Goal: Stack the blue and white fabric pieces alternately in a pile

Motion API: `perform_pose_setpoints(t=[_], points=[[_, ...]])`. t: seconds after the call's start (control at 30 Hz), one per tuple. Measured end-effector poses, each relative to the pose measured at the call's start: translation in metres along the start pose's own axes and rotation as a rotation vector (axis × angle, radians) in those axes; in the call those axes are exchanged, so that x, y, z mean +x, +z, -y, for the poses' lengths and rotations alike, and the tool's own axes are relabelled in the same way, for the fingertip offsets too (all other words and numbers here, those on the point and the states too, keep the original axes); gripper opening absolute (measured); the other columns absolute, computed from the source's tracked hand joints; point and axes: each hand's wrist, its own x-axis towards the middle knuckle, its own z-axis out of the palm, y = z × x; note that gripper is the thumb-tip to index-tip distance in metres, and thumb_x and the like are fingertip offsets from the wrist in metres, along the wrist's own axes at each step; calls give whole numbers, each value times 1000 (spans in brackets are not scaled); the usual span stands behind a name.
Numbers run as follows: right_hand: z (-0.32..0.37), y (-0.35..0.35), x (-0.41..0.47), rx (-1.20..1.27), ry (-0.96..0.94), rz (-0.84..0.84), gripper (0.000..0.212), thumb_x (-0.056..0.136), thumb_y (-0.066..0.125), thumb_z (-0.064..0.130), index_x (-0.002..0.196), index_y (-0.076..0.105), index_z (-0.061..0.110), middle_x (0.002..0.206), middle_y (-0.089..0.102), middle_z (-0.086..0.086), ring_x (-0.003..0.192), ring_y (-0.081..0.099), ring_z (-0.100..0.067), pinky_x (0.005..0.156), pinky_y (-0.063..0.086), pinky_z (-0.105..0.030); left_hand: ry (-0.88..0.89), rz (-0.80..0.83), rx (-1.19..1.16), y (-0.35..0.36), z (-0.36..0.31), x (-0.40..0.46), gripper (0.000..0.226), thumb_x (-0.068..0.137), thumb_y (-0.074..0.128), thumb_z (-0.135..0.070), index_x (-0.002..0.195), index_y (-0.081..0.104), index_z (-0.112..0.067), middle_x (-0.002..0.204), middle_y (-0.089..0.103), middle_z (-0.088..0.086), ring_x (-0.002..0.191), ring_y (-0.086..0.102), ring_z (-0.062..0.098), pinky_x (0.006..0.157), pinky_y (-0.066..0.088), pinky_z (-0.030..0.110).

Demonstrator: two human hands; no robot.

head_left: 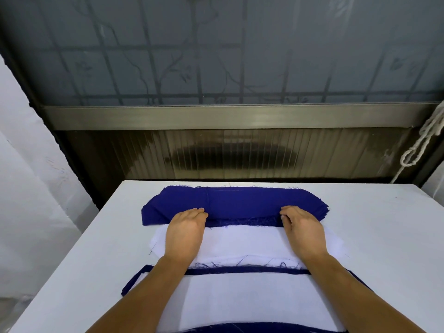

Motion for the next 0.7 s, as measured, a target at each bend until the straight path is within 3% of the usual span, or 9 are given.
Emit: perform_pose_setpoints(t=[0.1,0.17,0.3,0.43,0.6,0.7], points=[[1,-2,-2,-11,-9,-36,9,89,64,7,90,69,15,84,68,3,74,59,-20,64,45,-27,-32,3,-6,-4,-2,-1,29,58,90,-3,81,76,-15,77,72,-2,68,67,19,66,57,32],[0,-2,-2,-7,-22,-58,13,82,69,3,83,66,15,77,64,4,69,55,-19,64,41,-26,-52,7,-14,-8,-4,-1,22,64,86,-4,77,73,-16,70,66,-4,61,59,17,62,53,31],[-4,-1,-2,58,-45,-41,24,73,72,-4,81,63,16,79,60,6,73,50,-15,72,40,-27,-98,-12,-97,-11,-5,-2,25,64,84,-3,78,67,-17,68,60,-6,59,52,17,62,47,31],[-6,-1,-2,66,-74,-12,28,72,75,-3,92,70,16,82,58,7,75,52,-17,77,42,-29,-133,21,-102,-10,-2,-4,39,66,86,-9,103,73,-14,75,63,-4,66,57,19,67,51,34],[-4,-4,-4,74,-173,-40,14,82,74,6,94,76,12,84,61,2,76,56,-20,78,47,-34,-48,-8,-78,-13,0,-2,35,62,90,-9,94,78,-14,72,63,-2,61,57,19,60,51,30],[0,-14,-5,112,-193,-55,16,83,71,1,95,75,10,92,65,1,86,59,-20,83,46,-33,-16,-56,-82,-23,2,-2,37,59,89,0,92,78,-12,68,59,-1,57,53,20,56,50,30]])
